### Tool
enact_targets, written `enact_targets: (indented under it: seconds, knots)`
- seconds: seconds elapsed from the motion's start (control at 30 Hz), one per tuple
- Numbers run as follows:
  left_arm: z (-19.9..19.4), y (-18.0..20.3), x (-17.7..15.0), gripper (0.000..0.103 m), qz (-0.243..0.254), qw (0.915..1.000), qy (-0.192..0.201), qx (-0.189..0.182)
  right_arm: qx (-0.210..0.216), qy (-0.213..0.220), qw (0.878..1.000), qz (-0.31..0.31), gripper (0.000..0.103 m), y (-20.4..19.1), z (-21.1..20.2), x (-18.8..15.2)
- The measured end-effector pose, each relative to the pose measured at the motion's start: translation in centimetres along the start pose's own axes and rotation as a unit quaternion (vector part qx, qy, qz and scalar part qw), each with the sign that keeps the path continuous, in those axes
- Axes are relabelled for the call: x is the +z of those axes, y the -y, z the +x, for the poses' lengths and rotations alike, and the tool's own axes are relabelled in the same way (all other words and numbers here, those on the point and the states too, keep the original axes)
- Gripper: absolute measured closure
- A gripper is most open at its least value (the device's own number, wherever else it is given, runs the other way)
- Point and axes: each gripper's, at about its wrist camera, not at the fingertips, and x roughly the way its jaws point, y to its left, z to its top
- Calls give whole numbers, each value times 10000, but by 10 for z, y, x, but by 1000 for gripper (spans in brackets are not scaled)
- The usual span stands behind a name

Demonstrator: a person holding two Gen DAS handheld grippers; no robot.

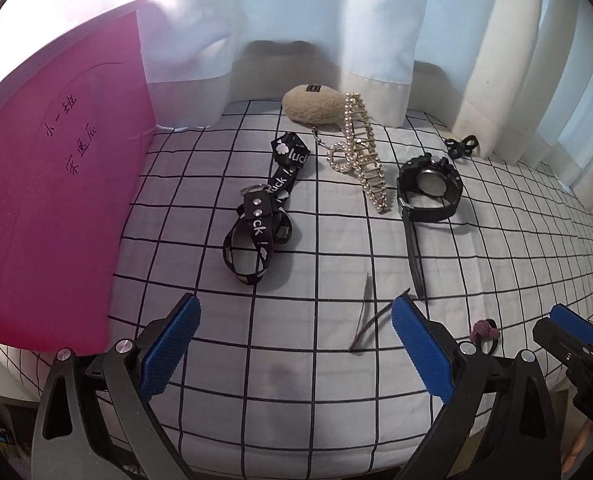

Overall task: Organize jewelry
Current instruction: 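Move both tools back over the remaining jewelry on the table, then grasp the black 'luck' strap with the left gripper while the right grasps the black watch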

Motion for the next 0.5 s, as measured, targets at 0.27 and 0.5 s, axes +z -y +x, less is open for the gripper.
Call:
enact_targets:
  seconds: [0.27, 0.5]
  knots:
    - [21, -20, 36, 8, -489, 9980, 207, 343, 257, 57, 9997, 10, 47, -1, 29, 49]
    - [58, -33, 49, 8, -685, 9965, -35, 482, 368, -201, 9991, -48, 47, -9, 72, 76]
